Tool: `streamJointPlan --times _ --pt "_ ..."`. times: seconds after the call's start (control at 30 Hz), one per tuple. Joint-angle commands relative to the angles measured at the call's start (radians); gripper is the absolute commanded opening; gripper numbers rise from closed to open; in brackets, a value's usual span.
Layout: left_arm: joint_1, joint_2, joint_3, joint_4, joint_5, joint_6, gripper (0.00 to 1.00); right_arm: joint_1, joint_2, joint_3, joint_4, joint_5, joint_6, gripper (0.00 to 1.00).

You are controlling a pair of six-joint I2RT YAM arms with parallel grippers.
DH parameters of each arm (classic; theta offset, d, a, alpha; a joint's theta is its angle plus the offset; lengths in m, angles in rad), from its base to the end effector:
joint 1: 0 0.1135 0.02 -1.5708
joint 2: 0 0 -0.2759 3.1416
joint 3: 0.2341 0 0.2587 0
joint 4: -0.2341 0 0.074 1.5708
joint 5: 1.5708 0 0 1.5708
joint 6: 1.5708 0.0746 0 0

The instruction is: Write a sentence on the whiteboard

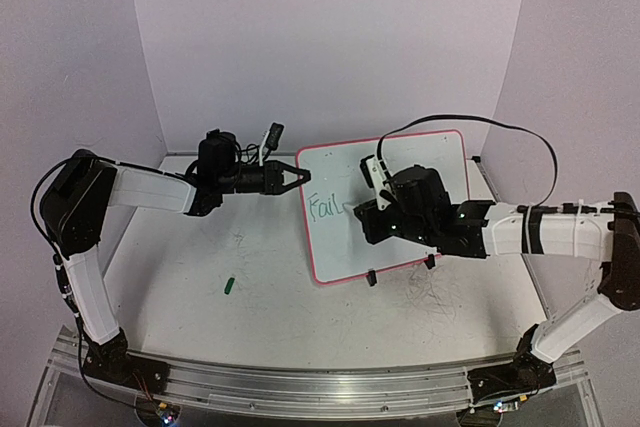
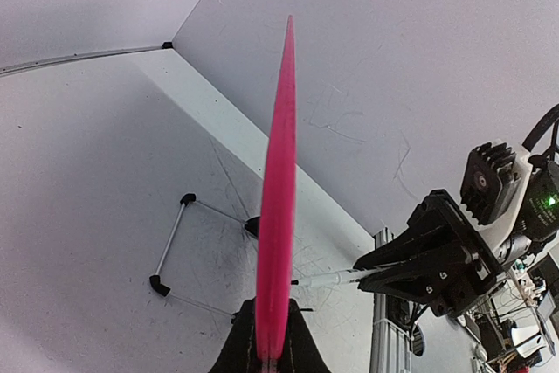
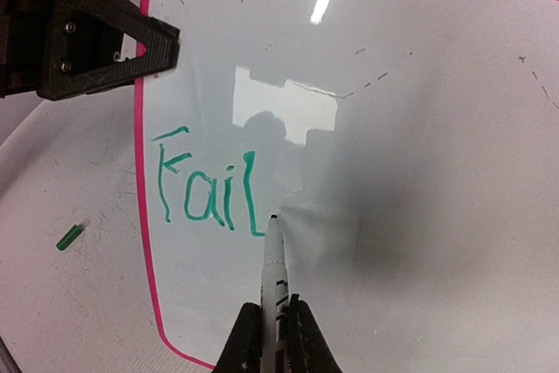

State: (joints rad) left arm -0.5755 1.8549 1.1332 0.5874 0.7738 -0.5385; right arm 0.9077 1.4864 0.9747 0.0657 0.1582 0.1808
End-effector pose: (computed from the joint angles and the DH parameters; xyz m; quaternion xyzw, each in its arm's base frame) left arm 0.3509 -0.2898 0.2401 0.2612 0.6926 -0.5633 0.3671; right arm 0.2424 0.2913 0.2538 -0.2604 0.8032 0.2180 0.4894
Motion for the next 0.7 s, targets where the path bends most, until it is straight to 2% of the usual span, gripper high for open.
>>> streamJointPlan --times 0.0,0.27,0.67 --pt "-0.015 0.004 0.031 -0.014 -0.005 0.008 0.0 -0.001 0.005 0.055 0.049 -0.067 -0.031 0.0" --pt "-0.015 0.003 0.035 -0.015 -0.001 0.007 0.0 -0.001 0.045 0.08 0.062 -0.089 -0.039 0.0" --pt "-0.015 -0.002 0.035 -0.016 0.001 0.007 0.0 -0.001 0.087 0.093 0.054 -0.008 -0.021 0.0"
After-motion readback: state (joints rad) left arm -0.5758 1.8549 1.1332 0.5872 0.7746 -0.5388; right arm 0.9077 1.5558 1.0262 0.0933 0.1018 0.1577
